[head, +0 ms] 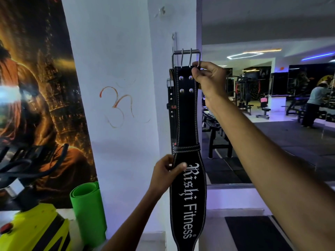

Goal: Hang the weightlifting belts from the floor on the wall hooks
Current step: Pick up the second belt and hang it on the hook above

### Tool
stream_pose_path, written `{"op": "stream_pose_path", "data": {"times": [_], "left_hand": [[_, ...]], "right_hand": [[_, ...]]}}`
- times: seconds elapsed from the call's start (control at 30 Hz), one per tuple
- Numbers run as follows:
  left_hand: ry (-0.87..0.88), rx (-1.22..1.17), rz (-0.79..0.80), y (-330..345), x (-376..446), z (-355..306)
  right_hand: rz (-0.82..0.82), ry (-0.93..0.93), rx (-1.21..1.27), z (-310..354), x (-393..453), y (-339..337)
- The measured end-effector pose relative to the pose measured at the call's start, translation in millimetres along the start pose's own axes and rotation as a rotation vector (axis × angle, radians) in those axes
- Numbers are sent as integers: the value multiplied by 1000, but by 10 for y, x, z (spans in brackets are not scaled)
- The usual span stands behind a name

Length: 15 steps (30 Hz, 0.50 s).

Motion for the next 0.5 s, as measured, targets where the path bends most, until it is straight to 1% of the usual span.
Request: {"op": "stream_pose_path", "data": {"times": [0.07, 0.13, 0.27, 0.37, 0.43, 0.5], "left_hand": [[45, -14, -61, -66, 148, -154], [38, -24, -65, -71, 227, -150], [-59, -36, 13, 38, 70, 376], [-112, 36, 65, 113, -119, 725], [-106, 63, 56, 108, -139, 738], [-63, 48, 17, 90, -85, 557]], "right_hand": [[8, 1, -8, -31, -11, 9], [10, -4, -11, -36, -10, 9], [18, -16, -13, -19, -6, 4], [9, -17, -10, -54, -2, -32], [3, -18, -15, -92, -6, -63], [-7, -16, -16, -135, -4, -113]]}}
Point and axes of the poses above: each hand's wrist, its own x-axis towards the middle knuckle, its own y-axis out of the palm, z = x × y, the point moved 7 cm from there along x, towards the middle knuckle, and after that the axes turned 2 degrees about x, right-handed, at the moved point
